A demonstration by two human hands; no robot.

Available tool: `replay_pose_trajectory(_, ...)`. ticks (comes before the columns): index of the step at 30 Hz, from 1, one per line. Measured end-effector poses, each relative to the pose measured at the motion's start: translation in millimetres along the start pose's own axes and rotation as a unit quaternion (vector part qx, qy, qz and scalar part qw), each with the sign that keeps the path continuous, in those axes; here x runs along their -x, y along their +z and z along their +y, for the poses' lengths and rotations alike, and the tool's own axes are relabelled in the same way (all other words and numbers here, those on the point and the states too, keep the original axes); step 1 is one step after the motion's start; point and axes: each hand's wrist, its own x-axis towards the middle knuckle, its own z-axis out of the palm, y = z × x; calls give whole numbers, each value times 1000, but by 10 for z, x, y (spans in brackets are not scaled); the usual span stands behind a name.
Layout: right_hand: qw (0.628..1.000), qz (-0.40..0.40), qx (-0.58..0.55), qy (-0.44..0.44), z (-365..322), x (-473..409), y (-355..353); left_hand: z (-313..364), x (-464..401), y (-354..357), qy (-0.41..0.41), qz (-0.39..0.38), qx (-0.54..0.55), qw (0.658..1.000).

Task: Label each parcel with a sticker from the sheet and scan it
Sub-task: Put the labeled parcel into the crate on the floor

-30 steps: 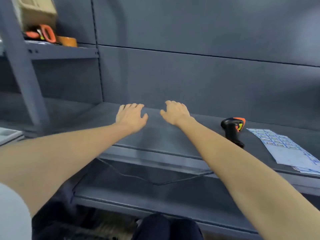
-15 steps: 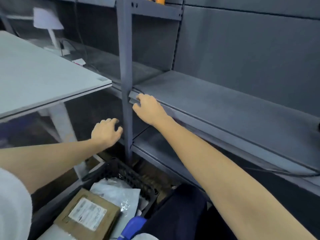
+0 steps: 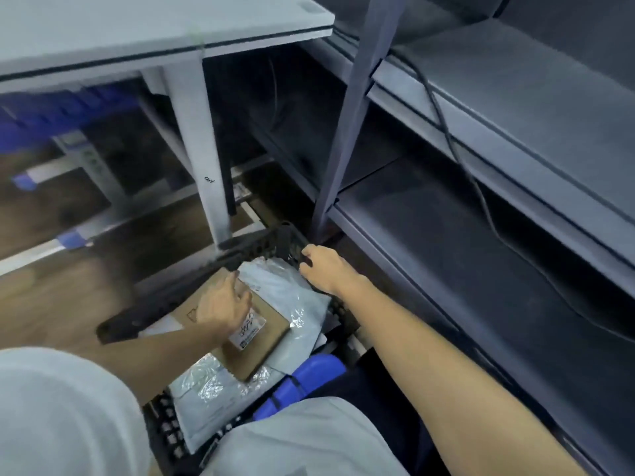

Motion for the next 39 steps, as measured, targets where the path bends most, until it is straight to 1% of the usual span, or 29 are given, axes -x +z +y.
replay_pose_trajectory(3, 999, -40, 6, 10, 84, -68, 316, -261, 165, 160, -71, 39, 64, 995)
replay_pose_trajectory(7, 997, -73, 16, 22, 176, -104, 619, -493, 348, 361, -143, 68, 84, 984)
replay_pose_trajectory(10, 995, -88, 16, 41, 196, -118, 770, -550, 406, 490, -197, 99, 146, 964)
replay_pose_trajectory(12, 994, -94, 13, 46, 192, -128, 833, -497, 398, 545, -257, 125, 207, 936)
replay_pose_trajectory(14, 994, -97, 9, 48, 188, -138, 875, -422, 346, 564, -360, 139, 274, 881)
replay_pose_trajectory(15, 994, -97, 7, 49, 186, -140, 891, -400, 314, 577, -402, 133, 305, 853)
replay_pose_trajectory(16, 994, -97, 5, 49, 183, -144, 904, -388, 296, 594, -426, 116, 332, 834)
replay_pose_trajectory(17, 994, -97, 5, 48, 182, -149, 917, -390, 288, 615, -433, 95, 350, 825)
replay_pose_trajectory(19, 994, -96, 4, 47, 183, -150, 939, -416, 296, 661, -430, 69, 375, 819)
replay_pose_trajectory(22, 994, -99, 0, 53, 193, -134, 962, -471, 314, 707, -424, 52, 399, 811)
replay_pose_trajectory(26, 993, -100, -1, 62, 240, -130, 982, -491, 296, 707, -415, 59, 415, 808)
replay_pose_trajectory(29, 993, -99, -5, 71, 262, -133, 986, -494, 300, 720, -369, 72, 426, 823)
replay_pose_trajectory(33, 992, -94, -6, 82, 287, -124, 989, -449, 297, 725, -299, 62, 425, 852)
replay_pose_trajectory(37, 992, -85, 7, 88, 339, -108, 957, -381, 277, 718, -248, 57, 432, 865)
replay_pose_trajectory(39, 993, -79, 16, 89, 375, -102, 930, -352, 259, 709, -236, 58, 439, 865)
